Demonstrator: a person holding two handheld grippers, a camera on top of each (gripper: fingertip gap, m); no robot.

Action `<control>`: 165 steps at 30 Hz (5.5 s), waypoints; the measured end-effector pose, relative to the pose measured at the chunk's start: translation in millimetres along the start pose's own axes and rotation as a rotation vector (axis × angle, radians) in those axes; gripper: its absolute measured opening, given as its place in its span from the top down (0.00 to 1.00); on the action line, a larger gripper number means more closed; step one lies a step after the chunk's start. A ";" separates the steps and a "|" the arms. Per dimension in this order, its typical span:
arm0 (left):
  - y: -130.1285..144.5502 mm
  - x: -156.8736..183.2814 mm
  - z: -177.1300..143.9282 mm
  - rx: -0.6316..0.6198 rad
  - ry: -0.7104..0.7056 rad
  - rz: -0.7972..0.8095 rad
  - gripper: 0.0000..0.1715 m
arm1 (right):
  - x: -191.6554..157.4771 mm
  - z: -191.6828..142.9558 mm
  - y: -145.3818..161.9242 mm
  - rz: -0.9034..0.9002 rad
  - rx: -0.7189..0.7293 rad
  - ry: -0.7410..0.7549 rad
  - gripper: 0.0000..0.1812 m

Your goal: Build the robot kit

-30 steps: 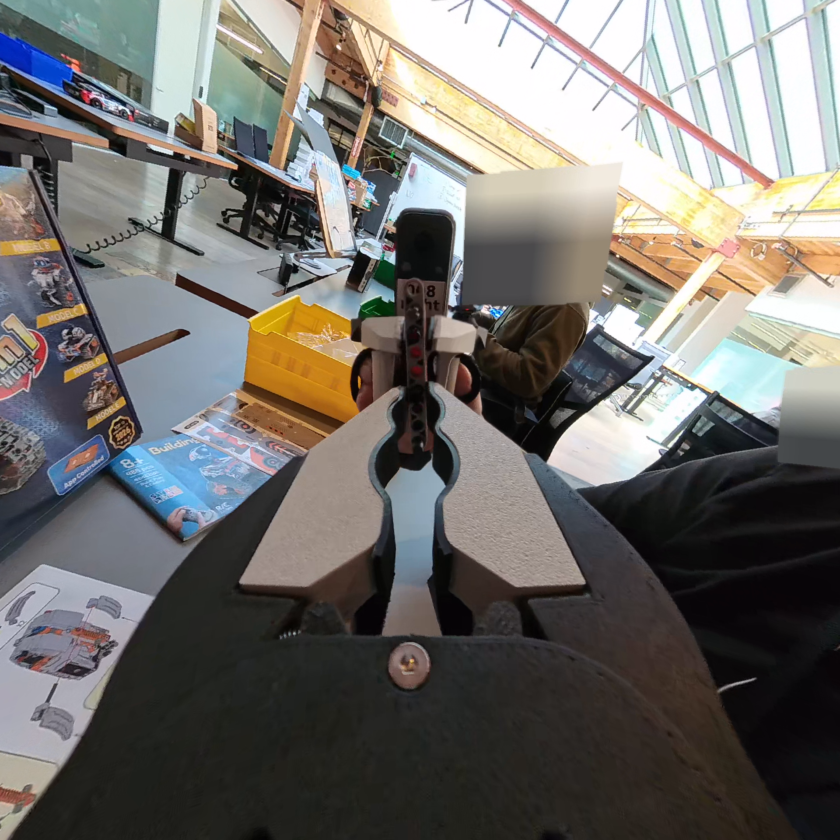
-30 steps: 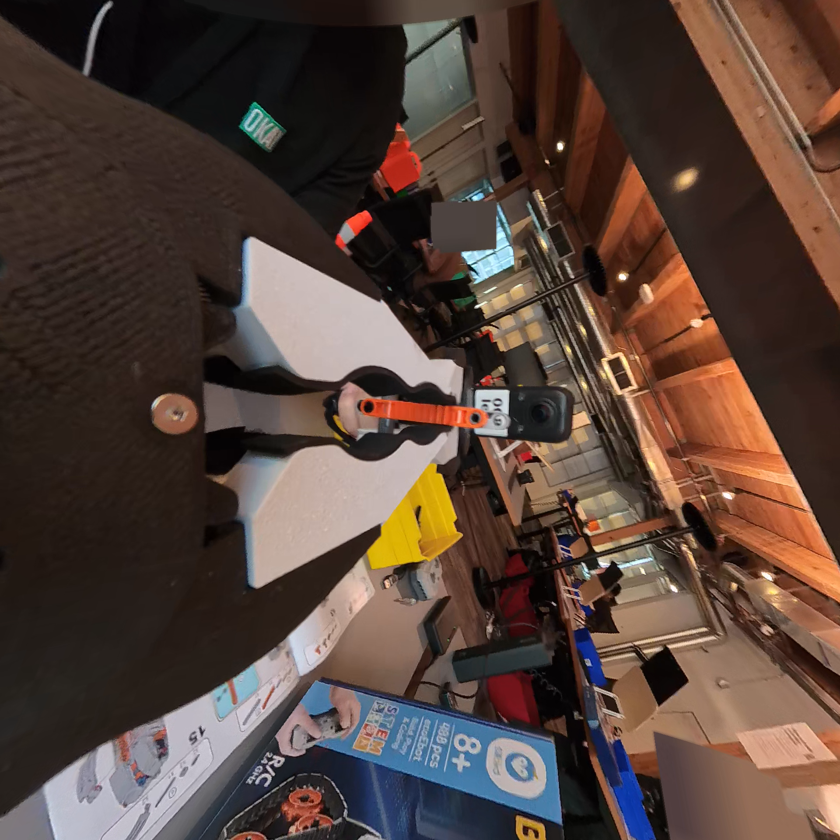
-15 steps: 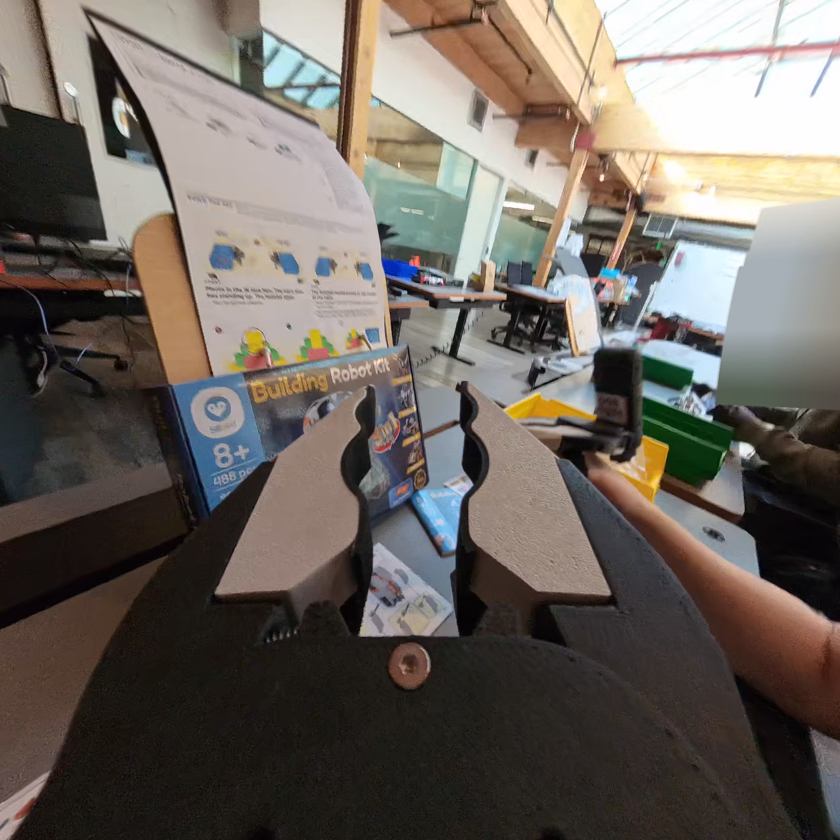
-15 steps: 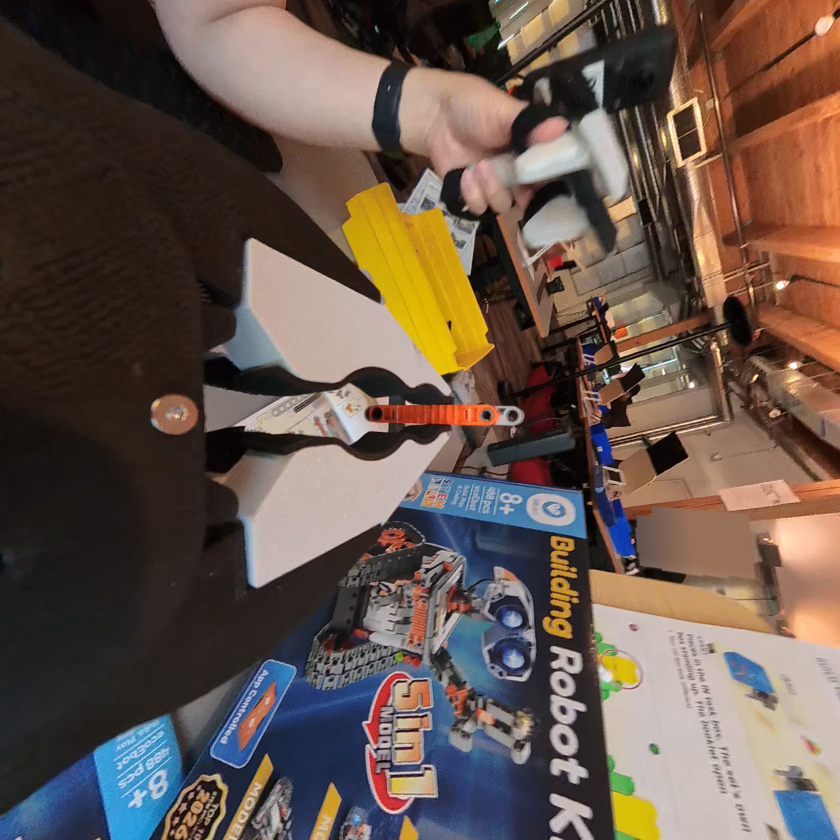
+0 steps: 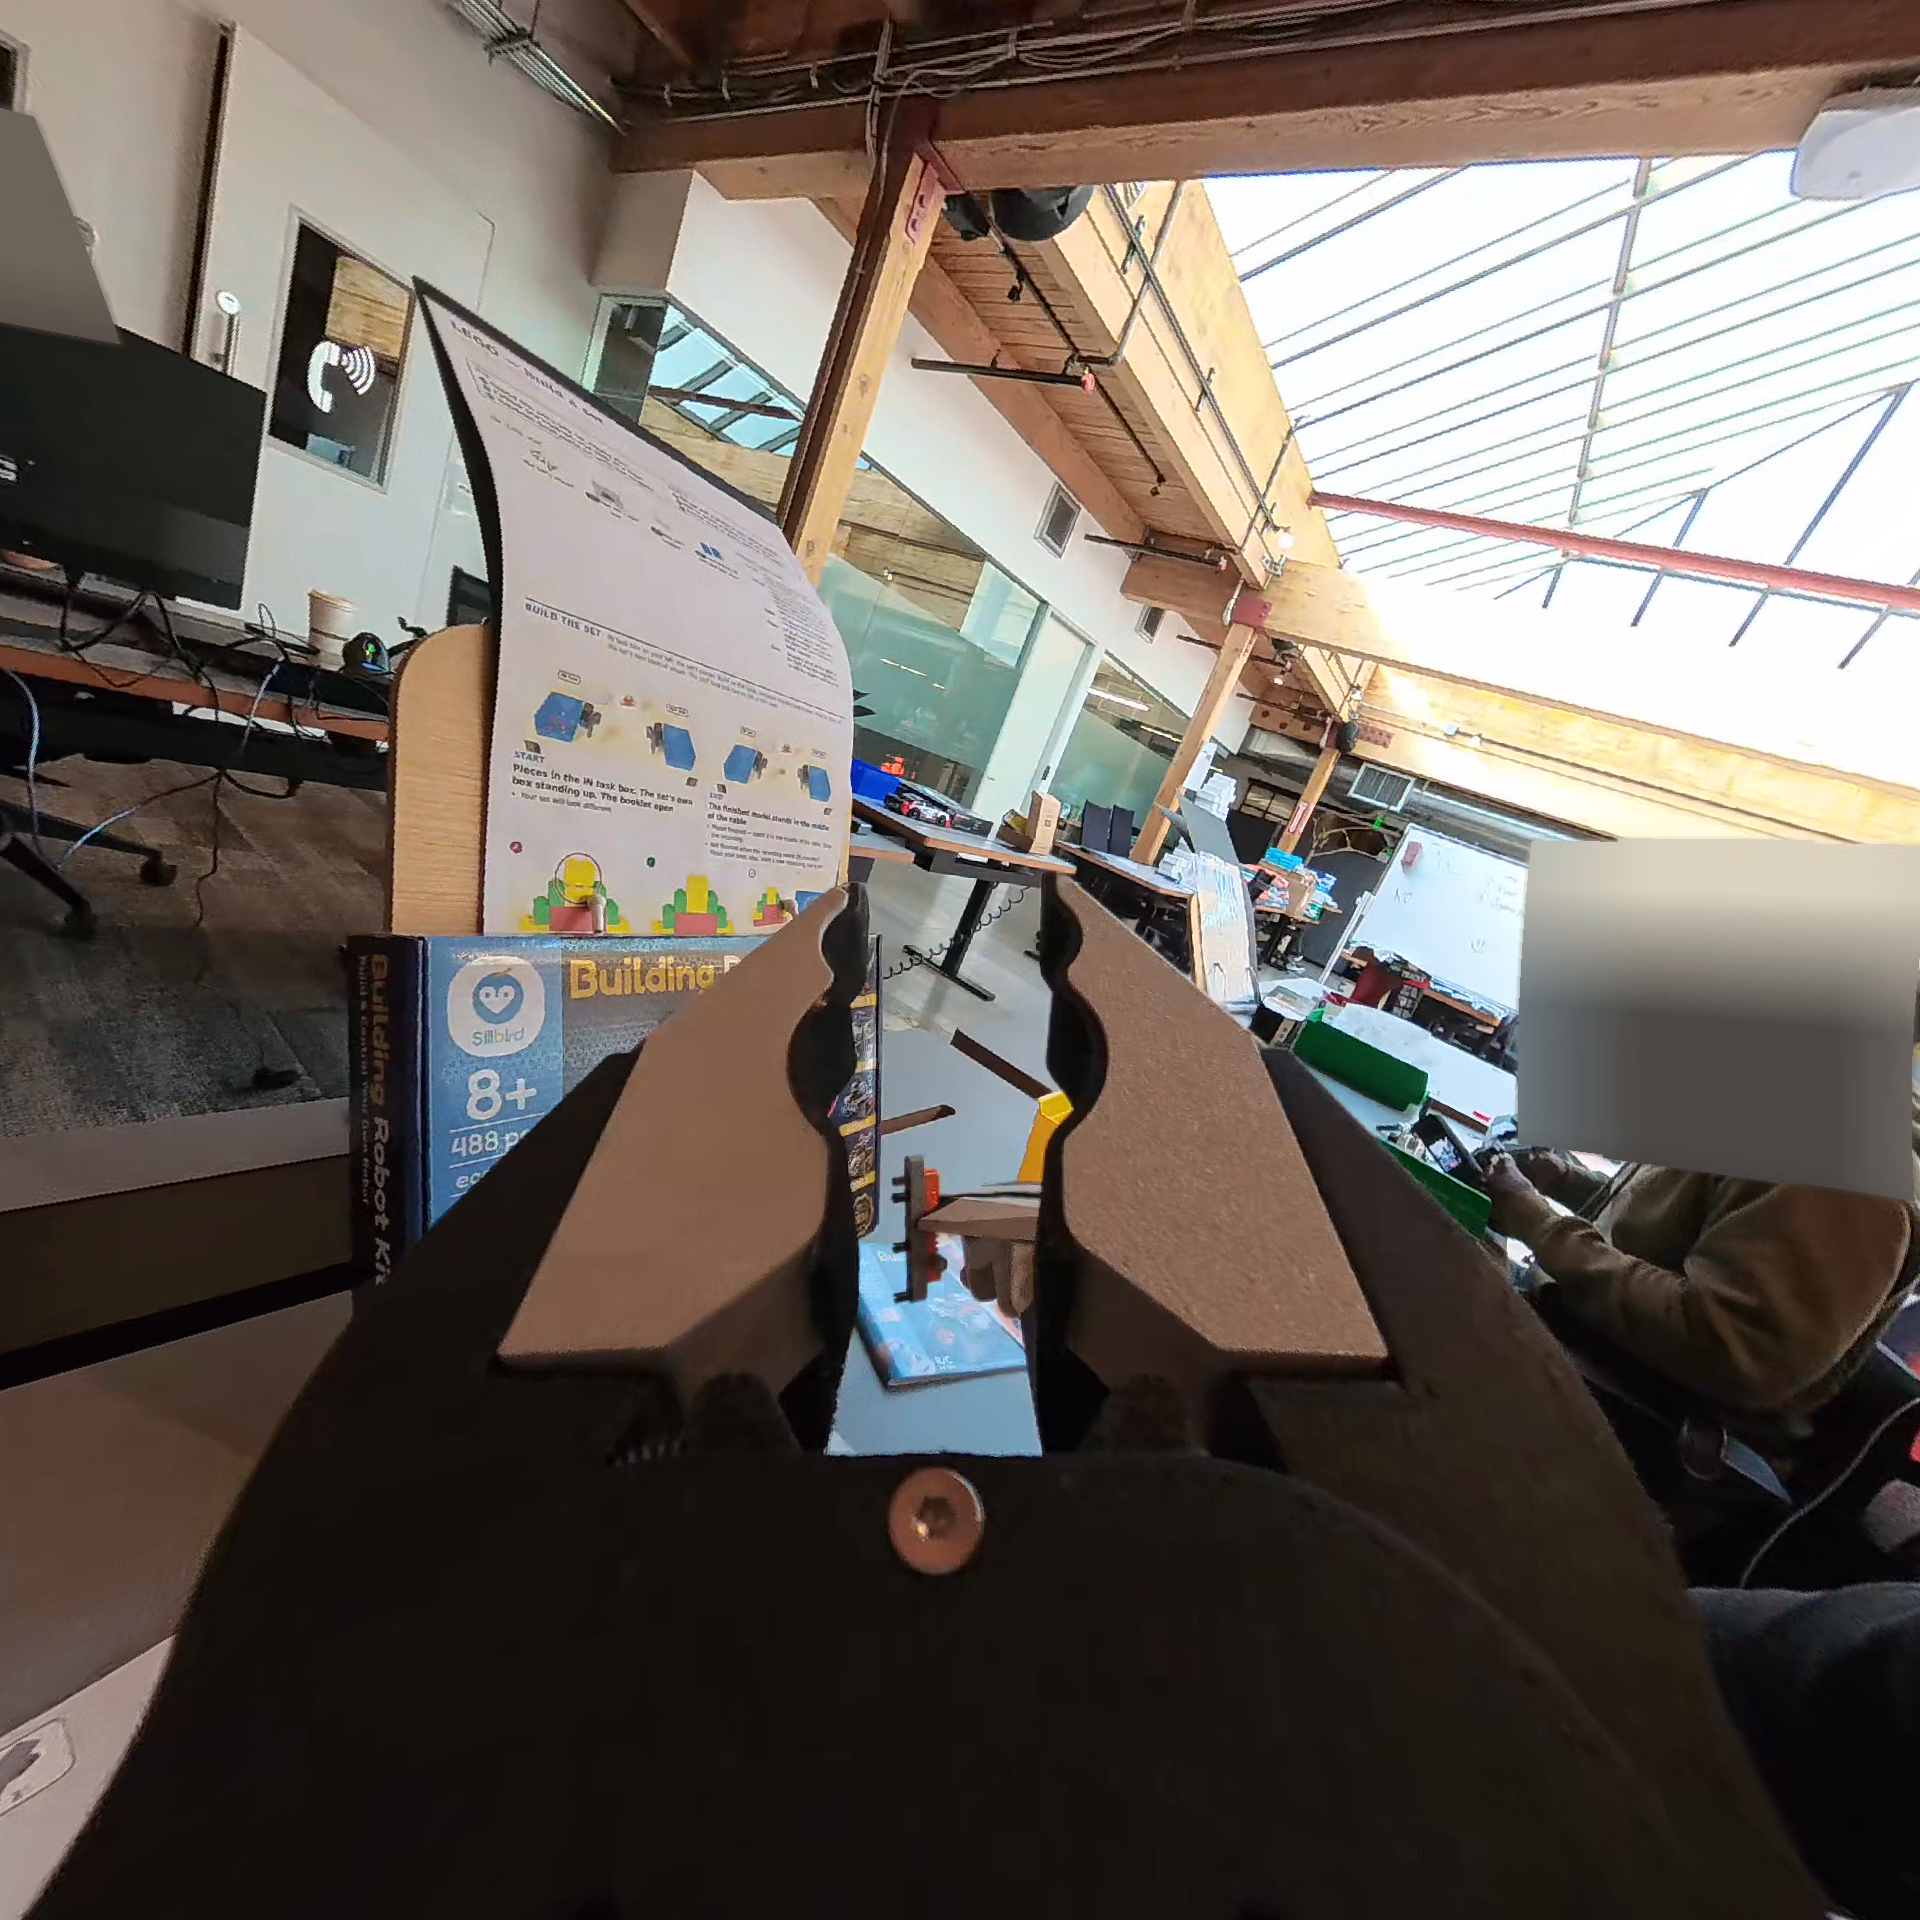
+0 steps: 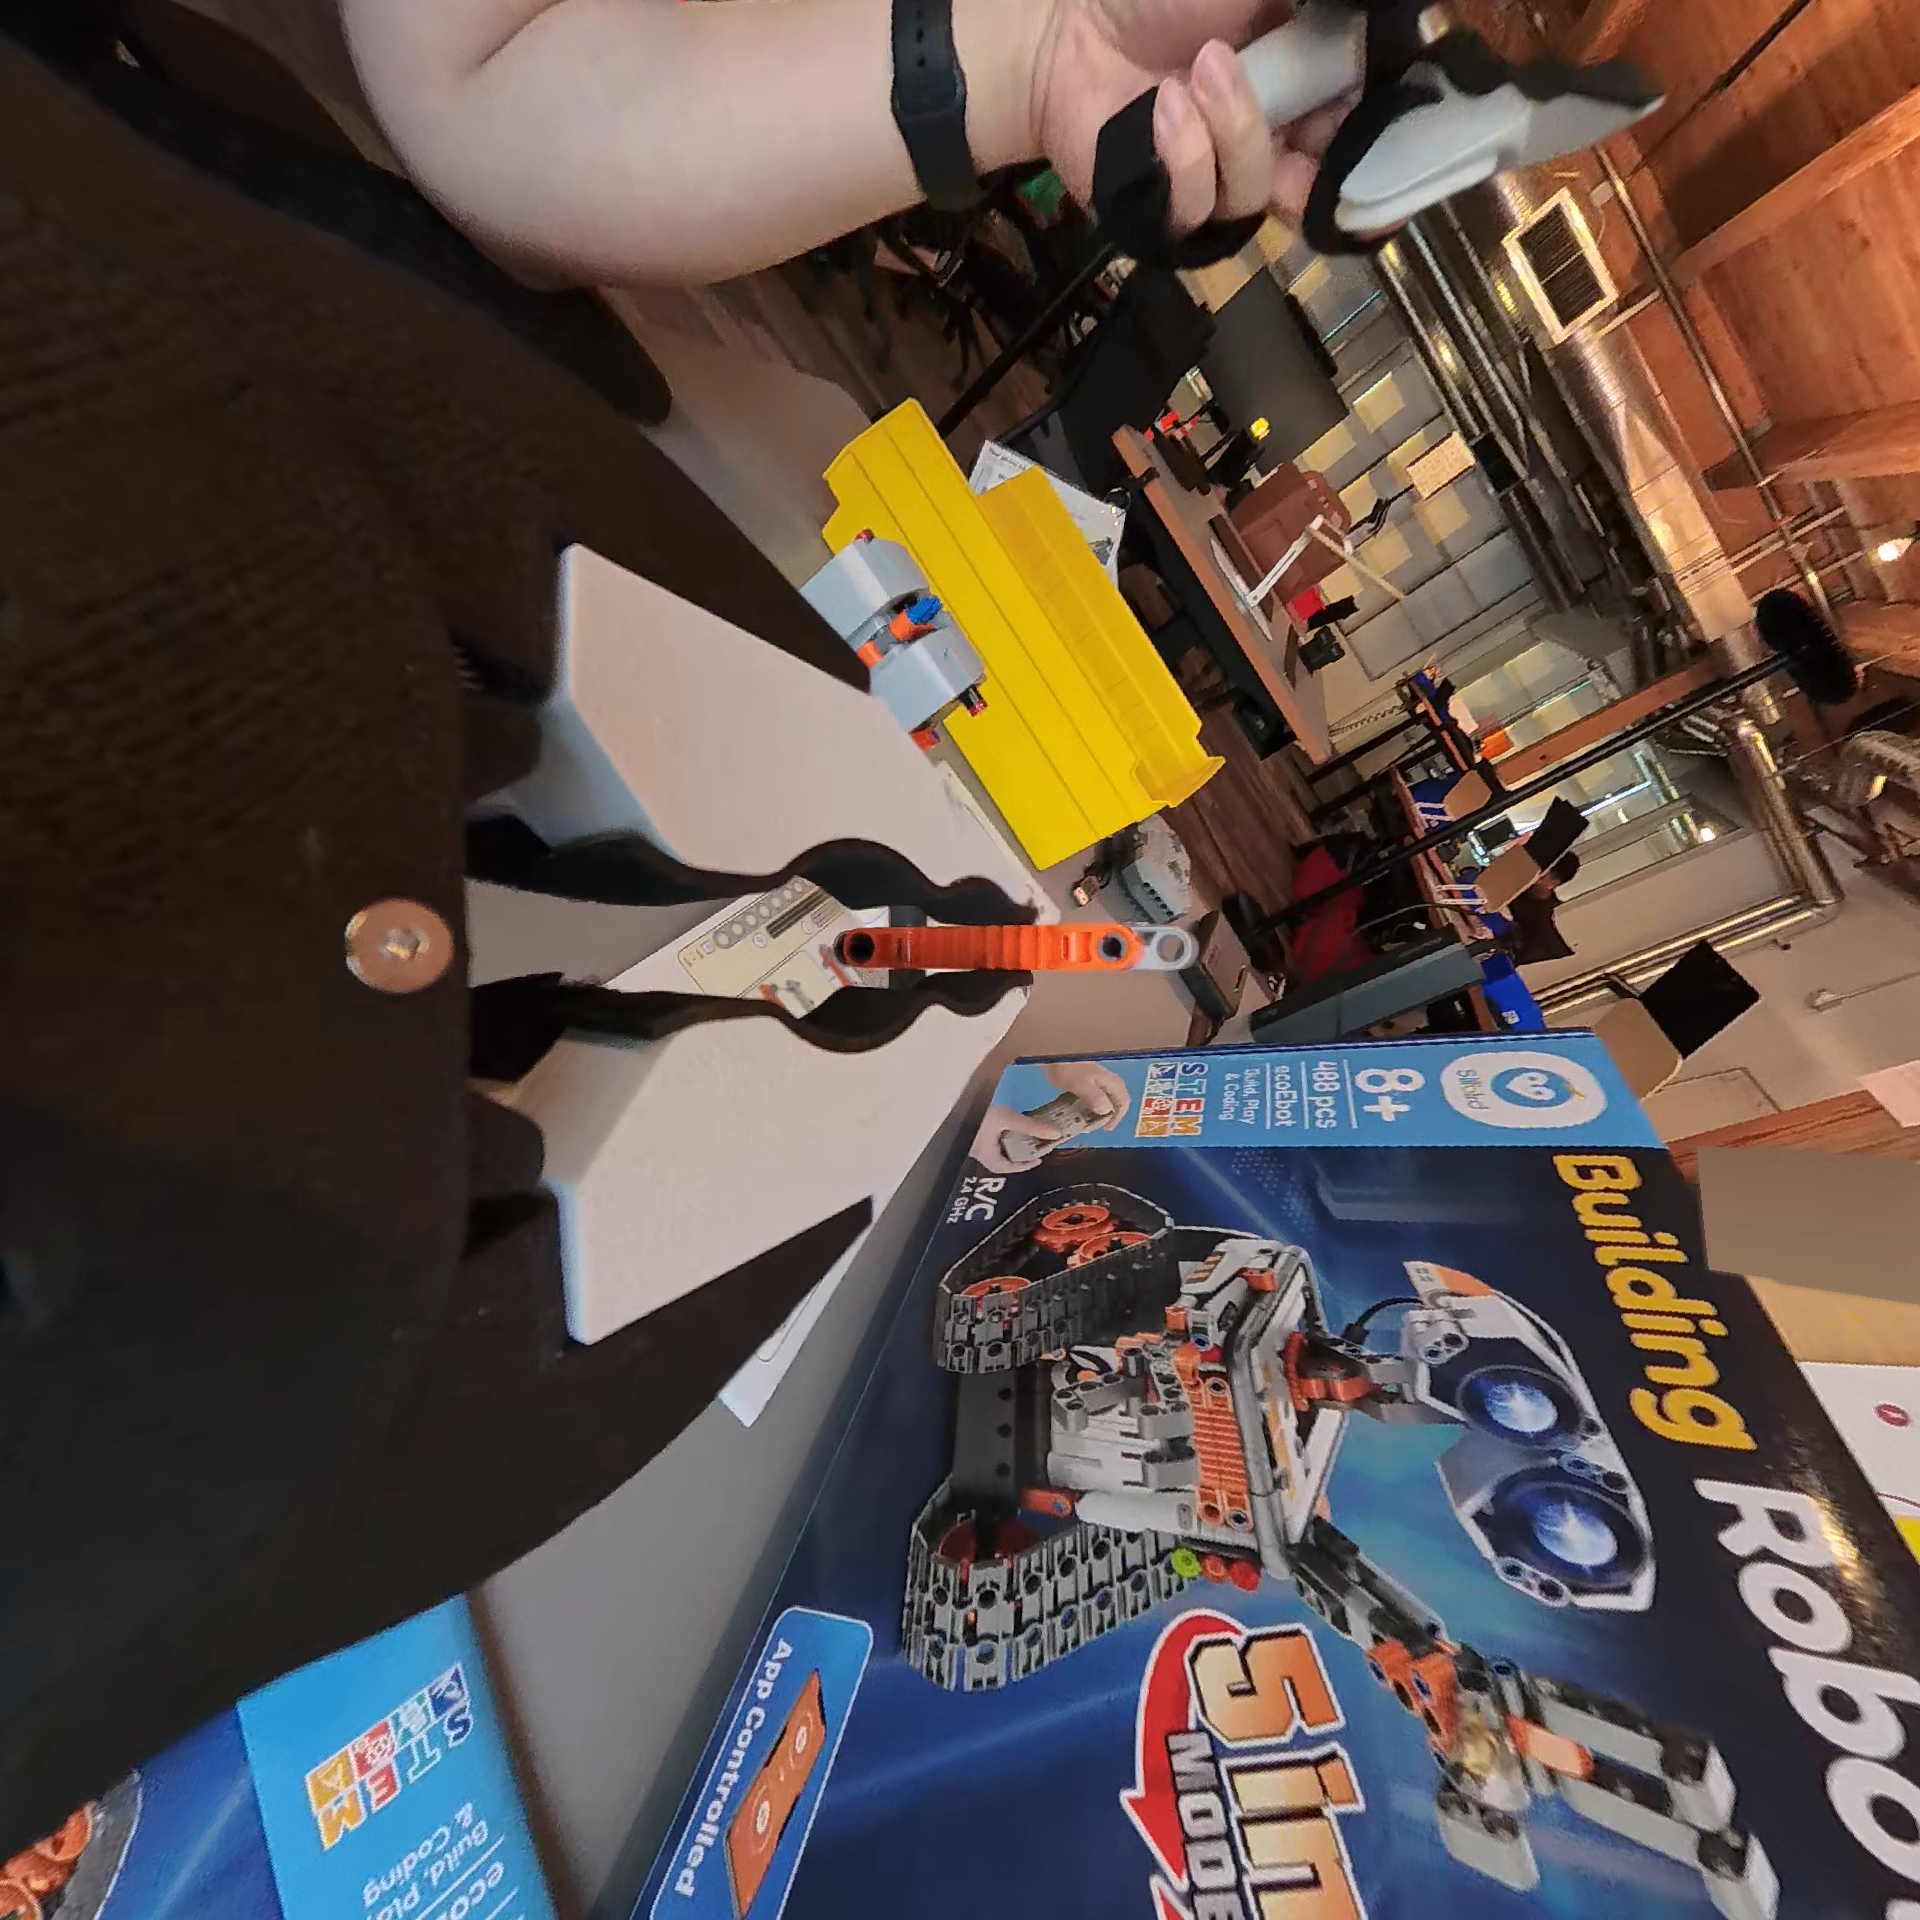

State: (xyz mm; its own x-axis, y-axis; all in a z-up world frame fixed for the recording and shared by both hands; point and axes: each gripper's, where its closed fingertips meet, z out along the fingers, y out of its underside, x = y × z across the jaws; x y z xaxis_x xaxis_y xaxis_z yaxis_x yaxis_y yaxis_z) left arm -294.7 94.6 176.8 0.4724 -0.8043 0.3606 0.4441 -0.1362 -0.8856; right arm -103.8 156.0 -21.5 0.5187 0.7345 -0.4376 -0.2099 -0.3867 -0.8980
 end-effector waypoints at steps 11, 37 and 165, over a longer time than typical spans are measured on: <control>1.7 -7.1 -3.3 -0.042 -0.089 0.112 0.82 | -6.4 13.7 23.3 -0.002 -0.089 -0.024 0.97; 229.6 -66.9 -70.1 -1.474 -0.533 0.125 0.56 | -6.0 10.6 21.8 -0.007 -0.100 -0.028 0.97; -28.0 36.7 -26.2 0.020 -0.106 0.172 0.68 | -12.1 19.6 37.4 0.048 -0.137 -0.110 0.97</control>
State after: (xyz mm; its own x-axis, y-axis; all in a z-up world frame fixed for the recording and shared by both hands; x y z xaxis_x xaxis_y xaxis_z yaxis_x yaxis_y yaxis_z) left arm -309.7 53.8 207.1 0.6193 -0.7494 0.2340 0.3644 0.0104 -0.9312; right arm -134.2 143.6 -50.7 0.4153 0.7672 -0.4888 -0.1137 -0.4893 -0.8647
